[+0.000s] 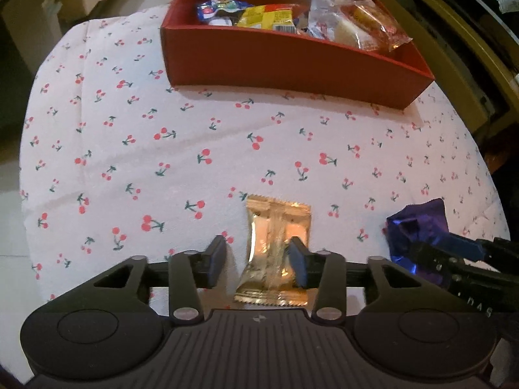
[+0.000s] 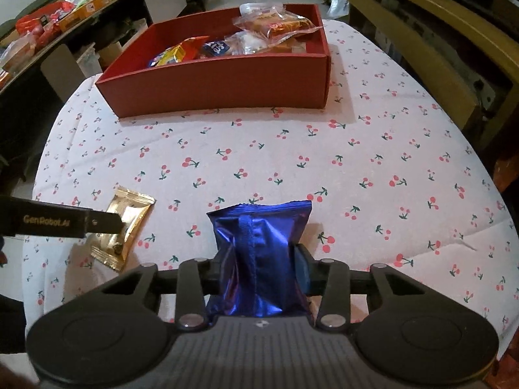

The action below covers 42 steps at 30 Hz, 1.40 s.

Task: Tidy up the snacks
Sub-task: 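Lift both held packets and carry them over the red box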

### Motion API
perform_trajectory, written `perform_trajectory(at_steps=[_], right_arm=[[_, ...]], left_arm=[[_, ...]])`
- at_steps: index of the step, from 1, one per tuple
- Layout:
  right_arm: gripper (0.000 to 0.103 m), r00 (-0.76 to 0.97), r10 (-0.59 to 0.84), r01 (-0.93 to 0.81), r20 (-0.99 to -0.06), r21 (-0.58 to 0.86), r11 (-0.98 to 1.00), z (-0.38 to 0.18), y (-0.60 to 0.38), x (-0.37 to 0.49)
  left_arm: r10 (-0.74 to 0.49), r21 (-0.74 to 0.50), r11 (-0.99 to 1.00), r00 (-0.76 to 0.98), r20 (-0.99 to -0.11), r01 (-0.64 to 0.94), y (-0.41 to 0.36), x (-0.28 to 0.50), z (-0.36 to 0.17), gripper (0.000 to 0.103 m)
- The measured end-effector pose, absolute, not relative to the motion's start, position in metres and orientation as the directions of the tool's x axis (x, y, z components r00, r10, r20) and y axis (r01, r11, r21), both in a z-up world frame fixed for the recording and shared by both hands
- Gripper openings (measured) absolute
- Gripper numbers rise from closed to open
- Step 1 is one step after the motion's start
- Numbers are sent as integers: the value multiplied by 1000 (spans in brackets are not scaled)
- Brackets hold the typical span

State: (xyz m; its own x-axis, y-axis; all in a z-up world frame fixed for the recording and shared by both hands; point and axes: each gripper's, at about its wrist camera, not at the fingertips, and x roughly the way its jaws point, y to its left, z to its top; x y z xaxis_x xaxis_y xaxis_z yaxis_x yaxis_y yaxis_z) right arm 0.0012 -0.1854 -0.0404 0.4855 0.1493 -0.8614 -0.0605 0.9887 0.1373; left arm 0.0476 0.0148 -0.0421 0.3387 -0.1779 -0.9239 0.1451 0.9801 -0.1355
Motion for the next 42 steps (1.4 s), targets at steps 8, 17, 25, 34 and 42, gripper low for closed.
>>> perform_trajectory(at_steps=[8, 17, 25, 34, 42], right_arm=[[41, 475, 152, -28, -867, 157, 987, -45, -201, 2], [70, 474, 210, -1, -855, 238, 971, -40, -206, 3], [79, 407, 139, -67, -903, 122, 990, -57, -177, 5], [56, 465, 114, -71, -878, 92, 993, -48, -180, -11], [56, 556, 158, -49, -816, 158, 986, -21, -187, -13]], left_arm=[[-85, 11, 967, 360, -929, 256, -23, 42, -55, 70], [-92, -12, 976, 363, -927, 218, -2, 40, -49, 48], [-123, -48, 975, 349, -929, 217, 2, 40, -47, 48], [-162, -72, 963, 347, -924, 258, -4, 31, -41, 48], [-202, -115, 965, 391, -898, 236, 1, 33, -24, 48]])
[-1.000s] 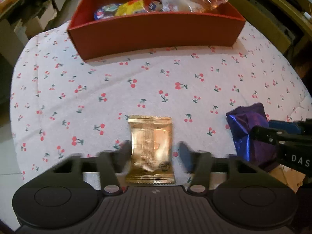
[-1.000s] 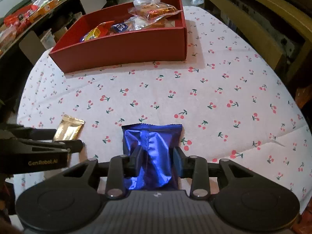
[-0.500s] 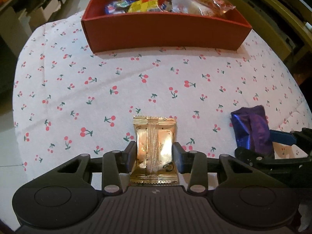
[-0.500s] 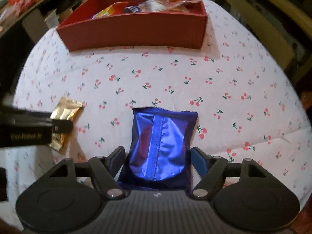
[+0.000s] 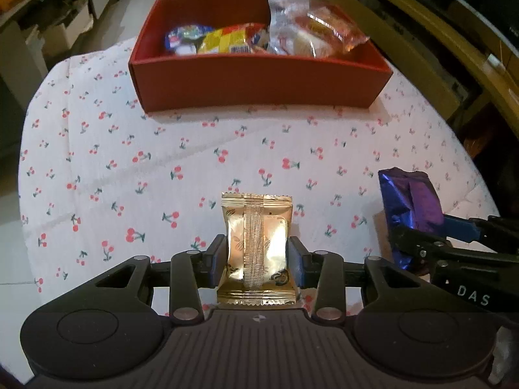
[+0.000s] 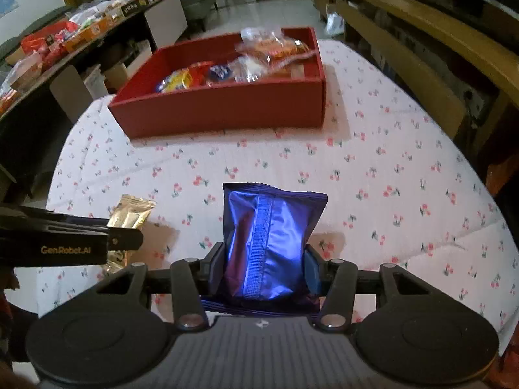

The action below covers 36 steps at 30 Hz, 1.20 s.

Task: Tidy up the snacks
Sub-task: 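Lift both held packets and carry them over the red box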

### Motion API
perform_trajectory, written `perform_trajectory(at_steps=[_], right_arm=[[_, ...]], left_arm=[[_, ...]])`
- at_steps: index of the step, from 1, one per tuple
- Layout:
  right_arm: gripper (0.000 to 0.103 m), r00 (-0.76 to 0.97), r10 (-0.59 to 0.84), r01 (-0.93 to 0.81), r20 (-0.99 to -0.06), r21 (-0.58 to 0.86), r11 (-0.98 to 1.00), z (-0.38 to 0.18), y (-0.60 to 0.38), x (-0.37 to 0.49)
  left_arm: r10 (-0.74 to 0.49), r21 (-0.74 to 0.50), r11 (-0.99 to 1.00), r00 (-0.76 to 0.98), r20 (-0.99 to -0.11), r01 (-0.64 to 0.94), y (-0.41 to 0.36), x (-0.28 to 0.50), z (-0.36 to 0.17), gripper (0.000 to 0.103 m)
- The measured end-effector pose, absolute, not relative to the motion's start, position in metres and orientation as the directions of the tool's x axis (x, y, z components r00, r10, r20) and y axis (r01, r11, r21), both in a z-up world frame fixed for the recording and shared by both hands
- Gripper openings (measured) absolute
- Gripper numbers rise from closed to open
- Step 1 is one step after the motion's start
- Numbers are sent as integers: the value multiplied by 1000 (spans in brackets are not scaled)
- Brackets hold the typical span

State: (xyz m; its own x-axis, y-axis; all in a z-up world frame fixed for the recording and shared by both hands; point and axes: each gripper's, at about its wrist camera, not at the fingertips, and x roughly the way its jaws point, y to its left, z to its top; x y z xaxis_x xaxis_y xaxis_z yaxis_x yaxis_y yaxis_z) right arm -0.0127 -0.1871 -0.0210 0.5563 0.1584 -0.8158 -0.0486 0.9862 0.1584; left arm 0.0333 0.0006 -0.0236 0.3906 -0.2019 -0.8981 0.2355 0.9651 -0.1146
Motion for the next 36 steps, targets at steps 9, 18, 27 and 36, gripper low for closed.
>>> perform_trajectory(at_steps=[9, 18, 27, 36], right_arm=[[56, 616, 159, -58, -772, 157, 986, -5, -180, 1], [56, 665, 158, -80, -730, 140, 987, 10, -170, 7], [56, 704, 139, -79, -696, 118, 990, 23, -170, 12], [56, 718, 139, -76, -682, 122, 990, 32, -171, 23]], left_arm=[[-224, -131, 963, 420, -879, 237, -6, 41, -13, 48], [-237, -141, 962, 455, -858, 235, -11, 46, -1, 48], [-238, -139, 963, 495, -836, 229, -12, 51, 11, 48], [-226, -121, 966, 521, -823, 229, -14, 62, 21, 47]])
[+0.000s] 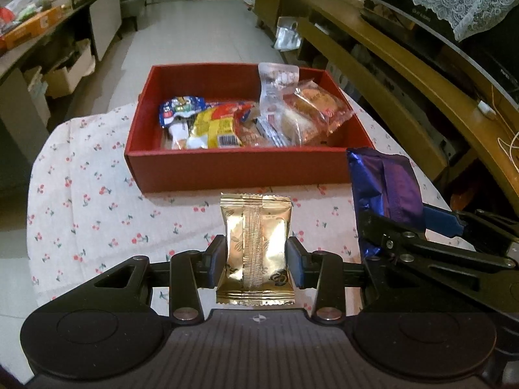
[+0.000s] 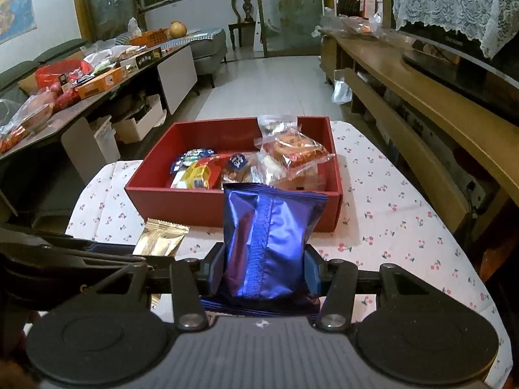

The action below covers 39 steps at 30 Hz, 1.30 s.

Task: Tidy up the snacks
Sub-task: 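Lift both held packets and carry them over the red box, then lower the gold packet and the dark blue packet into the red box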

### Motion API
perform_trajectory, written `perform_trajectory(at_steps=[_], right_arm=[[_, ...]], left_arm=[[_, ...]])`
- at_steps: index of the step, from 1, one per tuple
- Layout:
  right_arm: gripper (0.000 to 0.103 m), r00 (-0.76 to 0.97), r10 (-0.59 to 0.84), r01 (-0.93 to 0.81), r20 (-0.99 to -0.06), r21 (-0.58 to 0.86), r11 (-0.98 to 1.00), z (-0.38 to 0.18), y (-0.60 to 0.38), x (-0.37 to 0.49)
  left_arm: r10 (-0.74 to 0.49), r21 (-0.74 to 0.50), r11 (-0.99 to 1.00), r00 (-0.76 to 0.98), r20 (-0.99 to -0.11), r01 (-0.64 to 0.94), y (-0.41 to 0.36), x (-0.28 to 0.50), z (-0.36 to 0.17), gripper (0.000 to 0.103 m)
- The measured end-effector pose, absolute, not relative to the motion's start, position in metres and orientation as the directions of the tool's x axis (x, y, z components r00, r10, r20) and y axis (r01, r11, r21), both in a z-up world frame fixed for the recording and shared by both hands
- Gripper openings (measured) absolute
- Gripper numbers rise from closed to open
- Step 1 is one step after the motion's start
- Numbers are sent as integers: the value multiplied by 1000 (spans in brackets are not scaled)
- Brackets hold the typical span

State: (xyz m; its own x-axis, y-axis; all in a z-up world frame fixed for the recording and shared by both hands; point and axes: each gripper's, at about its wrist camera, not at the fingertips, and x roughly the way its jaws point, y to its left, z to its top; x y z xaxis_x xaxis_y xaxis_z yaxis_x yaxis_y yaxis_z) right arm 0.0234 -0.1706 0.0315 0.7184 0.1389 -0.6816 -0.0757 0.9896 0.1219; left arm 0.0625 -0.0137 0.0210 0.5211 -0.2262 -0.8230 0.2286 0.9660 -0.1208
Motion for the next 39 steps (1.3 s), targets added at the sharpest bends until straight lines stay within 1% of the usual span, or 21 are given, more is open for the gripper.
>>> perform_trajectory(at_steps=[12, 39], right_arm=[[56, 720, 150, -66, -678, 149, 987, 39, -174, 55], [56, 738, 122, -44, -664, 133, 990, 46, -179, 107]], left_arm=[[-207, -99, 970, 547, -811, 220, -17, 91, 32, 47], [-185, -86, 977, 571, -800, 196, -26, 137, 38, 47]])
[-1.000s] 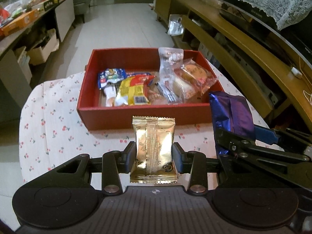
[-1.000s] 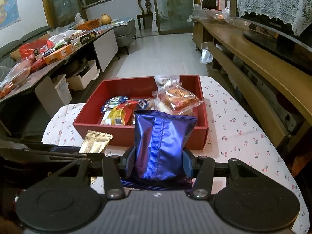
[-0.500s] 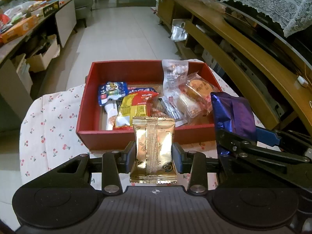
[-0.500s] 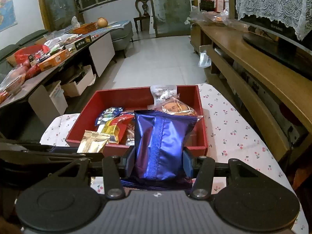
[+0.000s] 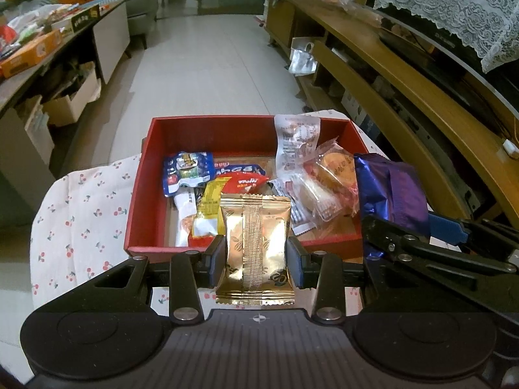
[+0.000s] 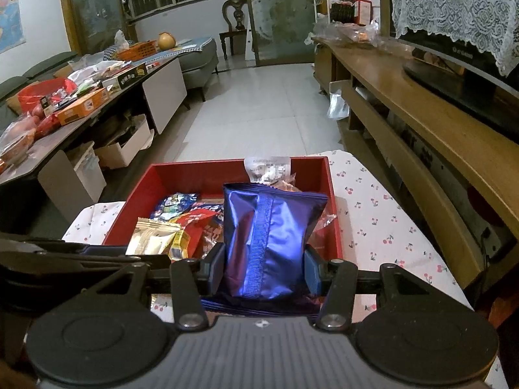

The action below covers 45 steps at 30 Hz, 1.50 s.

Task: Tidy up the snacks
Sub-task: 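Lower the gold packet and the dark blue packet into the red box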

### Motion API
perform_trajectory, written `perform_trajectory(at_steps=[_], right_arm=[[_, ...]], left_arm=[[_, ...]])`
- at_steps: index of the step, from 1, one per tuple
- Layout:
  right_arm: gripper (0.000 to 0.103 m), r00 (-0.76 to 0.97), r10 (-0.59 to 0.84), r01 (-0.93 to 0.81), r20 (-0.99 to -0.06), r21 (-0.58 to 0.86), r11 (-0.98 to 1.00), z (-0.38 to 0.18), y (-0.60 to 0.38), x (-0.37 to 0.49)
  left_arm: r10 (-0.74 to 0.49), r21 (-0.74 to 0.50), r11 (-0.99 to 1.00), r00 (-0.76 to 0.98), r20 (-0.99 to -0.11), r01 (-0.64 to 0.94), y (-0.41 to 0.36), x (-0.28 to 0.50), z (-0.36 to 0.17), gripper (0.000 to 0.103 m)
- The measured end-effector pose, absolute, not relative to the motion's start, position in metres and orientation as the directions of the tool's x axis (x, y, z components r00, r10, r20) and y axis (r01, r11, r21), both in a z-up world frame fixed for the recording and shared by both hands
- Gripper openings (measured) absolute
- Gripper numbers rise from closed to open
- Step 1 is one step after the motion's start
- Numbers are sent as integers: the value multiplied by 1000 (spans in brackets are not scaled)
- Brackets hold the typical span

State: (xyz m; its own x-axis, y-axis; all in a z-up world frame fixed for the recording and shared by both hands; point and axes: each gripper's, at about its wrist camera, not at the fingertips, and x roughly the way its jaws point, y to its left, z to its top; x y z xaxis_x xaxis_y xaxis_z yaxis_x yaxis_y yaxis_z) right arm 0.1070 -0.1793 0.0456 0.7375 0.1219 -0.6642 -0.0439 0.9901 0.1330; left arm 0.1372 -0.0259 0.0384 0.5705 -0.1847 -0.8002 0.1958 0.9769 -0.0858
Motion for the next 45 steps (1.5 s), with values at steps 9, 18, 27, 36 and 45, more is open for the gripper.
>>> perform_trajectory(at_steps=[9, 18, 27, 36, 45], right_arm=[[56, 740, 116, -43, -663, 125, 991, 45, -179, 118], [56, 739, 107, -43, -665, 111, 993, 43, -177, 139], [56, 733, 86, -41, -674, 83, 996, 34, -172, 160], [56, 720, 75, -39, -690, 68, 997, 22, -171, 178], [57, 708, 76, -42, -702, 65, 997, 13, -168, 191]], left_arm=[[-176, -88, 980, 575, -799, 179, -25, 152, 38, 47], [-159, -87, 985, 578, -801, 151, -24, 169, 35, 47], [-138, -77, 988, 570, -810, 130, -25, 185, 25, 47], [-113, -63, 992, 561, -820, 107, -28, 201, 13, 47], [-97, -58, 994, 555, -826, 88, -27, 210, 4, 47]])
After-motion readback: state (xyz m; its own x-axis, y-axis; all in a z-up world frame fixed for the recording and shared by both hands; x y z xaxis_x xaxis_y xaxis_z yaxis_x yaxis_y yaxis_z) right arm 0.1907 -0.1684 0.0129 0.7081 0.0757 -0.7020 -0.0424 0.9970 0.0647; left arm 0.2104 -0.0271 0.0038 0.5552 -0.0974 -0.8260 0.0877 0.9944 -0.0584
